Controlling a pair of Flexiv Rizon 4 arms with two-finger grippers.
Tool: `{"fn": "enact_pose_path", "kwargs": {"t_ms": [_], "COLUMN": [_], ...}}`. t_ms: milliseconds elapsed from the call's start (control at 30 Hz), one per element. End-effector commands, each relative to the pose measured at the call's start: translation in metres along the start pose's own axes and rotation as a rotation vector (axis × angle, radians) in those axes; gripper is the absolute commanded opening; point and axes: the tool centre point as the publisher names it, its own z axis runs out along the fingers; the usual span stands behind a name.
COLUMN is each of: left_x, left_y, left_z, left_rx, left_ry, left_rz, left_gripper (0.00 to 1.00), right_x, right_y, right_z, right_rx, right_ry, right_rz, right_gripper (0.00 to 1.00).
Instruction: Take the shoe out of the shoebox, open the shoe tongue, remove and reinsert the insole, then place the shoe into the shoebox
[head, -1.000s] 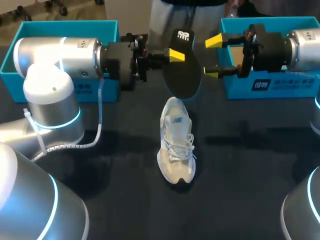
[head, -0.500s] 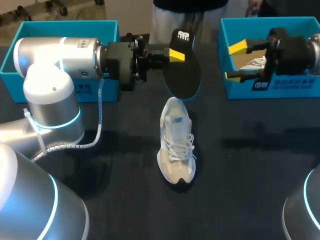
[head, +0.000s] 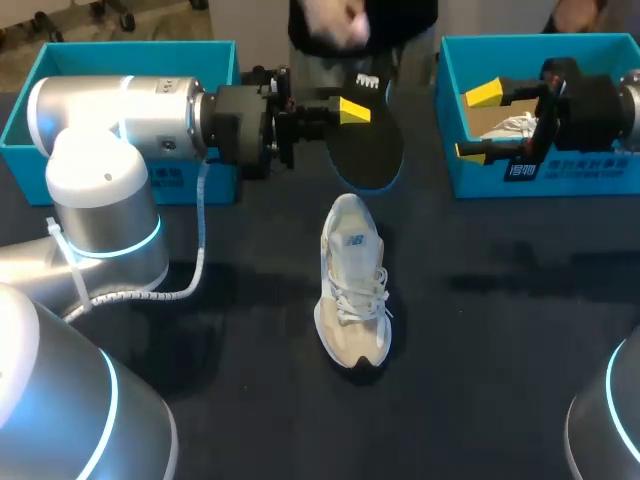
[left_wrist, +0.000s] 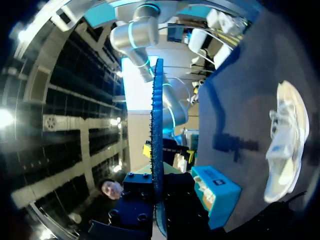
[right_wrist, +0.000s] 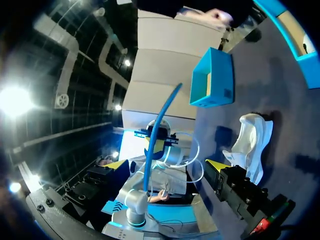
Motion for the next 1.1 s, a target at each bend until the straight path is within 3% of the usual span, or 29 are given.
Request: {"fn": "enact_pose_path", "kwargs": {"t_ms": [33,400,767,1100], "left_x": [-0.0080,-0.0042,-0.0042,-0.0035], "left_y": [-0.0079,-0.0074,-0.0059,-0.0022], "left_z": [-0.0009,-0.0030,0.0035,0.0034], "left_rx": [-0.029,-0.013,-0.099,-0.112], "left_ry": [0.046,0.078,-0.082,-0.092], "left_rz": [-0.365,-0.788,-1.709,-1.728], "left_gripper": [0.00,0.00,0.00,0.00], "right_x": [-0.0003,-0.0003,-0.0003,-0.0003], "right_y": [0.0003,0.0003,0.0003,0.0003], "right_z": [0.0009,0.0009,0.0009,0.0009], "right_rx": [0.000,0.000,0.000,0.000], "right_ry": [-0.002,-0.002,-0.002,-0.002], "right_rz": [0.000,0.000,0.000,0.000], "right_gripper": [1.00,1.00,1.00,1.00]}}
